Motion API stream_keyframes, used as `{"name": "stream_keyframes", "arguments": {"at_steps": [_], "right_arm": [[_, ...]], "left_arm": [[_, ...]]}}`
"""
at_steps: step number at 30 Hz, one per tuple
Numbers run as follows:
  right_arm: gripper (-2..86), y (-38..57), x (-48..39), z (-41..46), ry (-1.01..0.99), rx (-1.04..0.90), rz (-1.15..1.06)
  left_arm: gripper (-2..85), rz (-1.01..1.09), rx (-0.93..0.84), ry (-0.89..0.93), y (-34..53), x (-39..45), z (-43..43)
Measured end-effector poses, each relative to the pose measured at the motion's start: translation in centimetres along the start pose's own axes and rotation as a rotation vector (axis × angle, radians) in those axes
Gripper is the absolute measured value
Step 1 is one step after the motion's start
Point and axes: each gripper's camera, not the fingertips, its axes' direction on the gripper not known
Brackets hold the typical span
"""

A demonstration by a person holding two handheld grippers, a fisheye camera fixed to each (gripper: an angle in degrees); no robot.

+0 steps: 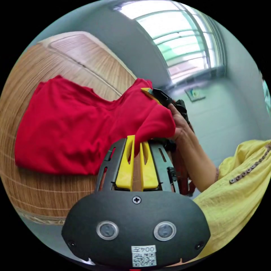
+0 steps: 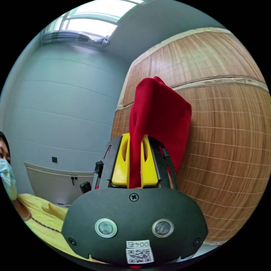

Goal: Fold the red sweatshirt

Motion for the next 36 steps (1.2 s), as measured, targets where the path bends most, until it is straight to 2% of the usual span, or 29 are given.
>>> {"name": "stream_keyframes", "arguments": {"at_steps": [5, 8, 16, 20, 23, 27, 30, 32, 36], "right_arm": [[6.5, 0.5, -5.5, 12.7, 0.088, -0.044, -0.028], [6.4, 0.9, -7.1, 19.1, 0.124, -0.089, -0.032], [6.6, 2.8, -11.6, 29.3, 0.252, -0.115, -0.073], [8.1, 2.9, -12.0, 35.1, 0.298, -0.221, -0.099], [8.6, 2.3, -13.3, 35.8, 0.191, -0.251, -0.152], [10.0, 3.2, -15.6, 31.4, 0.213, -0.213, -0.307], [10.9, 7.8, -14.7, 26.1, 0.306, -0.225, -0.378], [11.2, 13.4, -13.2, 23.5, 0.451, -0.267, -0.422], [12.9, 20.8, -10.9, 24.1, 0.550, -0.365, -0.414]], "left_arm": [[0.7, -0.283, 0.156, 0.150, 2.3, -12.5, -5.4], [0.7, -0.386, 0.223, 0.187, 4.2, -17.2, -7.0], [1.0, -0.515, 0.322, 0.252, 7.5, -24.6, -9.2], [2.1, -0.583, 0.319, 0.229, 8.9, -27.9, -9.0], [3.6, -0.611, 0.333, 0.257, 9.8, -29.7, -8.9], [5.1, -0.579, 0.317, 0.250, 9.8, -30.0, -9.3], [6.8, -0.546, 0.316, 0.240, 9.6, -29.7, -10.2], [8.1, -0.520, 0.314, 0.217, 9.3, -29.6, -10.9], [8.9, -0.522, 0.344, 0.180, 9.1, -29.8, -11.7]]}}
